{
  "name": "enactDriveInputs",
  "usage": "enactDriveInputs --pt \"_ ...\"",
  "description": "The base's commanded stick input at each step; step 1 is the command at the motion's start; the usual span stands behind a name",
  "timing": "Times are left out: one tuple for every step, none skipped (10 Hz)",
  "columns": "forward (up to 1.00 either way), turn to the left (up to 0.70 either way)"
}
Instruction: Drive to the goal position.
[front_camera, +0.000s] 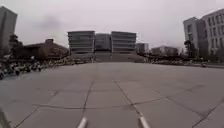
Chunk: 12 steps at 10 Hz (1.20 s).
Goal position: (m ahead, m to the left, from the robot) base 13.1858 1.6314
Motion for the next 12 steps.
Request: enactDriveInputs --pt "1.0 0.0" --pt "1.0 0.0" --pt "1.0 0.0" --pt "1.0 0.0" --pt "1.0 0.0" --pt "1.0 0.0" --pt "1.0 0.0" --pt "1.0 0.0" --pt "1.0 0.0" --pt "1.0 0.01" --pt "1.0 0.02" --pt "1.0 0.02"
